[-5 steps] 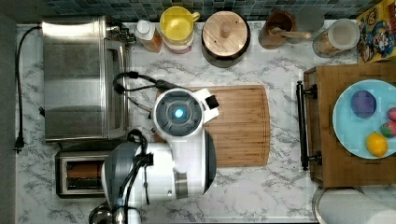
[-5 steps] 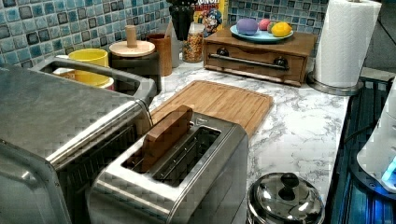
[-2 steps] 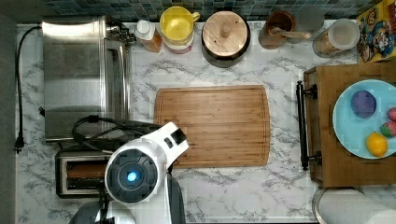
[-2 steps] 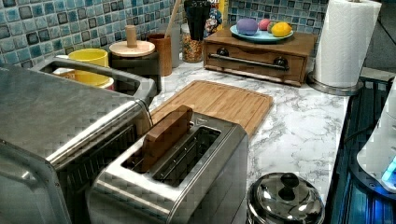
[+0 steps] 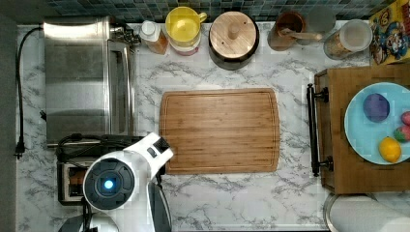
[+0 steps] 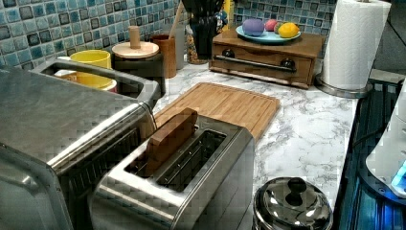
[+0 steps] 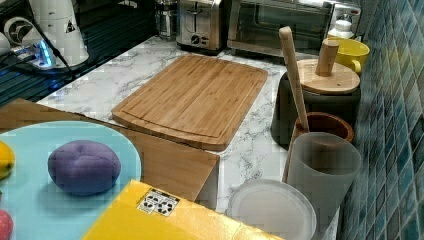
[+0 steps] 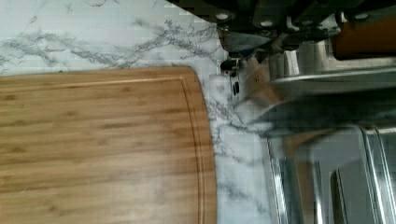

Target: Turn on the toaster.

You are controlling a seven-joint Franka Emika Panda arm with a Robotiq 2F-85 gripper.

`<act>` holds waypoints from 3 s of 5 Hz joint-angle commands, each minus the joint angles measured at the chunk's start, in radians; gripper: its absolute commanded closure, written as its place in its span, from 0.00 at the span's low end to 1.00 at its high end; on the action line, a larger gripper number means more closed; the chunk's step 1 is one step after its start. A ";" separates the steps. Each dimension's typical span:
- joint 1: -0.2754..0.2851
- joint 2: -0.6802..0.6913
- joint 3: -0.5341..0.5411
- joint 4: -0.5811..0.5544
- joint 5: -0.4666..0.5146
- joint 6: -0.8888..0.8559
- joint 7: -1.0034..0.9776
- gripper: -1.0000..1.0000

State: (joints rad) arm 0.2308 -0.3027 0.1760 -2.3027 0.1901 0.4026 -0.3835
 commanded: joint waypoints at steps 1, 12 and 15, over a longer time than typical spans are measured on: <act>0.036 -0.012 -0.039 -0.112 0.075 0.032 -0.162 1.00; 0.053 0.092 -0.006 -0.221 0.198 0.235 -0.209 1.00; 0.061 0.252 0.002 -0.295 0.205 0.267 -0.154 1.00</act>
State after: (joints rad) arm 0.2673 -0.1517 0.1410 -2.5410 0.3909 0.6587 -0.5986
